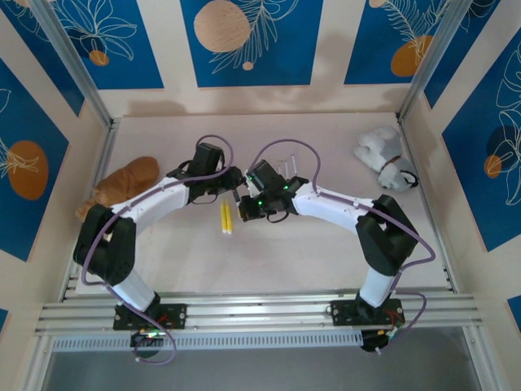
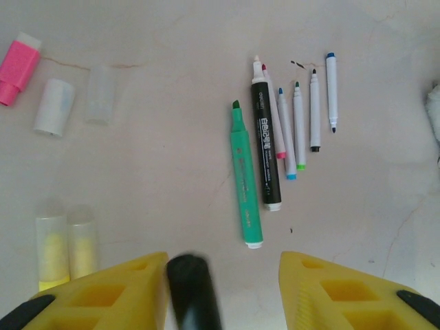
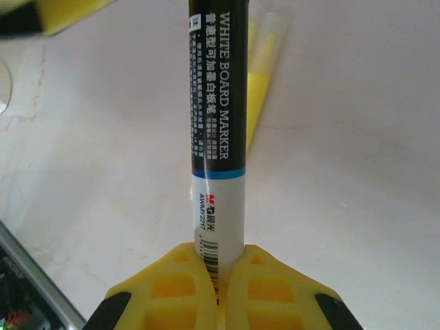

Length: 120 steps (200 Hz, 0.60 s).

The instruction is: Open the pen caps

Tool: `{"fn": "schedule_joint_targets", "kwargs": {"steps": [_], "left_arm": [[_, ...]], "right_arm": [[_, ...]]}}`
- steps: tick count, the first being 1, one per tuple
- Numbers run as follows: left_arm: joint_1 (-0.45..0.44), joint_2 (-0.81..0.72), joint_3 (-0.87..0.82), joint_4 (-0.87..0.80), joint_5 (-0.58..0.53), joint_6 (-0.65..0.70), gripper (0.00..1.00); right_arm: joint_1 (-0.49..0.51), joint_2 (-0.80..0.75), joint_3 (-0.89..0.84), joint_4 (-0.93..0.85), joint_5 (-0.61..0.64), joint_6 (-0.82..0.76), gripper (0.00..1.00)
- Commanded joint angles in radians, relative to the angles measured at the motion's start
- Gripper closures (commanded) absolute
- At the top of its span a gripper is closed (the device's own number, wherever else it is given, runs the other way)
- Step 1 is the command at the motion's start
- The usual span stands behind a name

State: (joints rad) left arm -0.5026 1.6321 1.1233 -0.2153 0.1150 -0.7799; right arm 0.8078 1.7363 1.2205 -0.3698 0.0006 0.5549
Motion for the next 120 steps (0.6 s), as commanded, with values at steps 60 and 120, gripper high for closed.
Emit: {"fn": "schedule_joint_targets", "kwargs": {"steps": [60, 120], "left_arm": [[-0.017, 0.036, 0.018, 0.014, 0.006, -0.010, 0.69], [-0.005, 0.038, 0.060, -0.031, -0.049, 0.016, 1.00]], "right_arm": [[0.010, -0.083, -0.019, 0.009, -0.029, -0.009, 1.00], [0.039, -0.149, -0.135, -0.012, -0.038, -0.005, 1.00]]}}
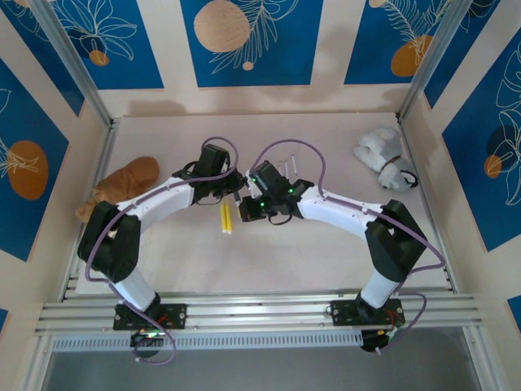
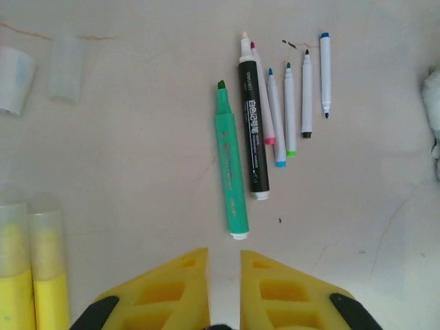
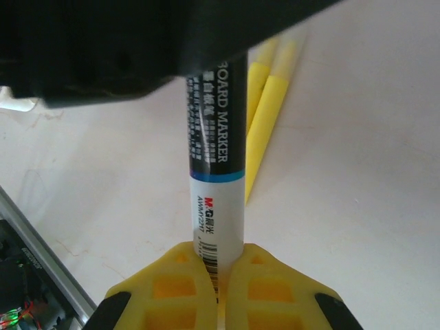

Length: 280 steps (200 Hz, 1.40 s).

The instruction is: Open the pen caps

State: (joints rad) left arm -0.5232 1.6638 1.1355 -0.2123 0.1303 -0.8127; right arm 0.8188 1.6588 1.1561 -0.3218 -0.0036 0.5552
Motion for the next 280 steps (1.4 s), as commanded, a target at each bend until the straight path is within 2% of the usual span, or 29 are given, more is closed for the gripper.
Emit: {"fn": "schedule_joint_targets", "kwargs": {"steps": [1, 30, 54, 84, 107, 124, 157, 169, 185, 201, 222, 280], "left_arm": [[0.016, 0.006, 0.050, -0.034, -0.065, 0.049, 1.00], [0.036, 0.043, 0.108, -0.081, -0.141, 0.076, 1.00], [0.076, 0.080, 0.154, -0.102, -0.194, 0.086, 1.00], [0.120, 0.134, 0.218, -0.120, -0.196, 0.084, 1.00], [0.124, 0.165, 0.254, -0.107, -0.178, 0.078, 1.00], [0.113, 0.182, 0.277, -0.098, -0.144, 0.077, 1.00], [0.104, 0.190, 0.299, -0.127, -0.130, 0.104, 1.00], [0.104, 0.203, 0.322, -0.170, -0.126, 0.130, 1.00], [0.106, 0.217, 0.338, -0.211, -0.123, 0.159, 1.00], [0.107, 0.230, 0.352, -0.250, -0.120, 0.182, 1.00], [0.112, 0.241, 0.361, -0.279, -0.109, 0.205, 1.00], [0.116, 0.273, 0.371, -0.300, -0.083, 0.224, 1.00]], "right_arm": [[0.029, -0.075, -0.077, -0.062, -0.034, -0.004, 1.00], [0.102, -0.209, -0.250, -0.064, -0.018, 0.065, 1.00], [0.202, -0.352, -0.374, -0.091, -0.015, 0.154, 1.00], [0.314, -0.514, -0.440, -0.209, 0.085, 0.267, 1.00], [0.332, -0.612, -0.479, -0.238, 0.109, 0.318, 1.00], [0.287, -0.646, -0.494, -0.222, 0.127, 0.306, 1.00], [0.120, -0.546, -0.446, -0.144, 0.171, 0.212, 1.00], [0.048, -0.472, -0.435, -0.052, 0.134, 0.171, 1.00], [-0.017, -0.354, -0.386, 0.023, 0.143, 0.130, 1.00], [-0.045, -0.241, -0.301, 0.040, 0.167, 0.089, 1.00], [-0.069, -0.133, -0.203, 0.055, 0.134, 0.052, 1.00], [-0.108, 0.073, 0.026, -0.017, 0.110, 0.050, 1.00]]}}
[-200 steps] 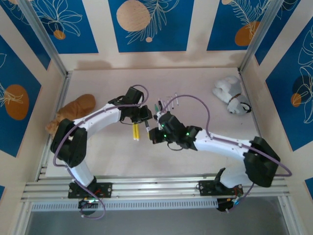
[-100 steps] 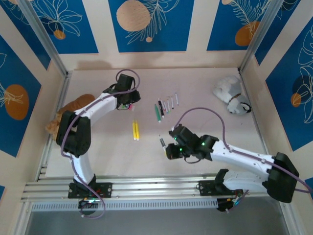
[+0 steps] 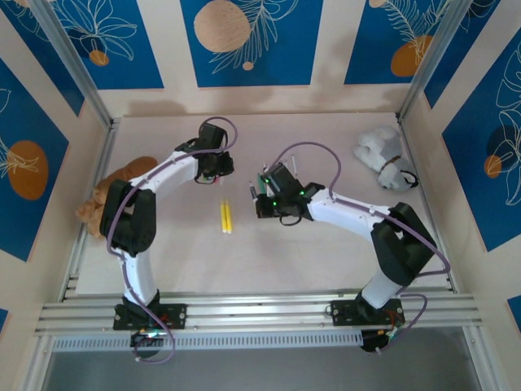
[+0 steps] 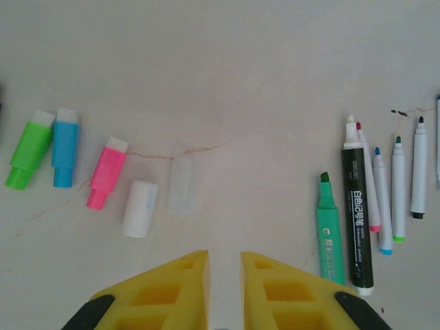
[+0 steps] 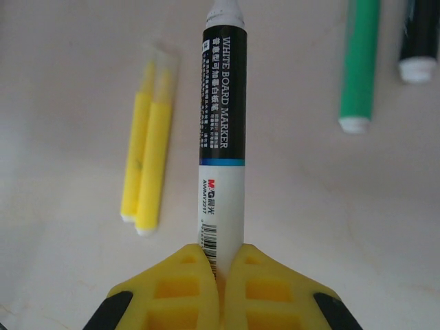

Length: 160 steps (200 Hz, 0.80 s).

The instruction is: Open the pen caps

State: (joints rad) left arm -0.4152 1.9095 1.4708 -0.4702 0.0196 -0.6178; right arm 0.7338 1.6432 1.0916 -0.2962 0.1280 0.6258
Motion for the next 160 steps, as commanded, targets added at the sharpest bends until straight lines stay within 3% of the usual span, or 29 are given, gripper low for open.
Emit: {"fn": "schedule_joint_targets", "kwargs": {"steps": [1, 59, 122, 151, 160], "left_arm": [[0.008, 0.029, 0.038, -0.044, 0.028, 0.030, 1.00], [0.007, 0.137, 0.124, -0.086, 0.079, 0.037, 1.00], [0.007, 0.219, 0.193, -0.120, 0.095, 0.050, 0.99], [0.006, 0.232, 0.212, -0.133, 0.092, 0.052, 0.93], [0.007, 0.233, 0.212, -0.132, 0.091, 0.052, 0.91]], "right_arm": [[-0.025, 0.093, 0.095, -0.044, -0.021, -0.020, 1.00], [-0.075, 0.296, 0.256, -0.048, -0.029, -0.053, 1.00], [-0.081, 0.378, 0.302, -0.065, -0.028, -0.064, 1.00], [-0.085, 0.379, 0.294, -0.070, -0.027, -0.067, 0.74], [-0.086, 0.379, 0.292, -0.072, -0.027, -0.069, 0.71]]}}
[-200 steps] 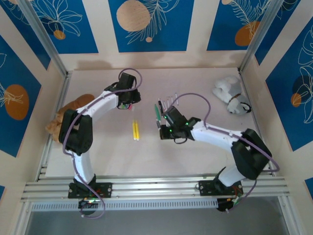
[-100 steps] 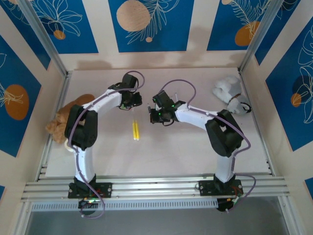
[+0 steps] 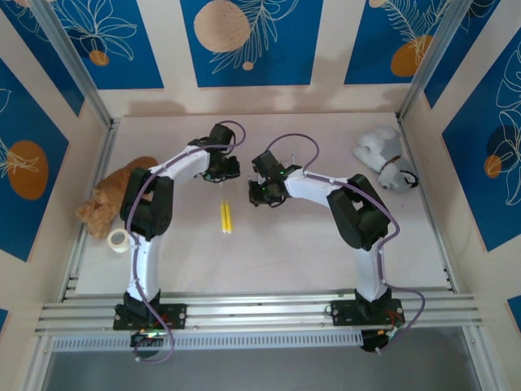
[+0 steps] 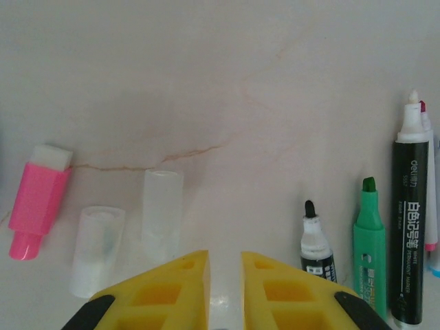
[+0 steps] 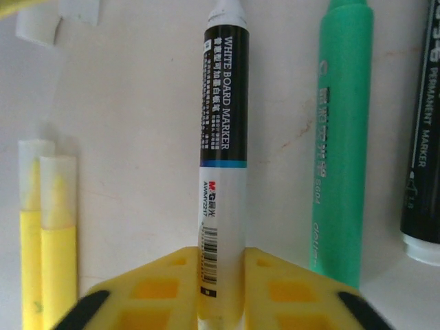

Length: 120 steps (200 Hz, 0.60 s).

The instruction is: Open the pen caps

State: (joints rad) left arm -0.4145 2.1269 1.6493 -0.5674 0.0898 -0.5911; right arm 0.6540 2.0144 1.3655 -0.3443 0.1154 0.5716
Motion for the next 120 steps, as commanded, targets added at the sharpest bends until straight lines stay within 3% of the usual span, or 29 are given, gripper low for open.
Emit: {"fn": "schedule_joint_targets", "kwargs": {"steps": [1, 16, 120], "left_arm": [[0.006, 0.017, 0.033, -0.034, 0.021, 0.025, 0.90], [0.006, 0.027, 0.042, -0.039, 0.024, 0.028, 0.85], [0.008, 0.072, 0.064, -0.057, 0.042, 0.020, 0.76]], "right_arm": [[-0.007, 0.008, 0.019, -0.024, -0.014, -0.015, 0.71], [-0.010, 0.010, 0.022, -0.032, -0.015, -0.016, 0.69], [-0.017, -0.019, 0.005, -0.050, 0.010, -0.019, 0.71]]}}
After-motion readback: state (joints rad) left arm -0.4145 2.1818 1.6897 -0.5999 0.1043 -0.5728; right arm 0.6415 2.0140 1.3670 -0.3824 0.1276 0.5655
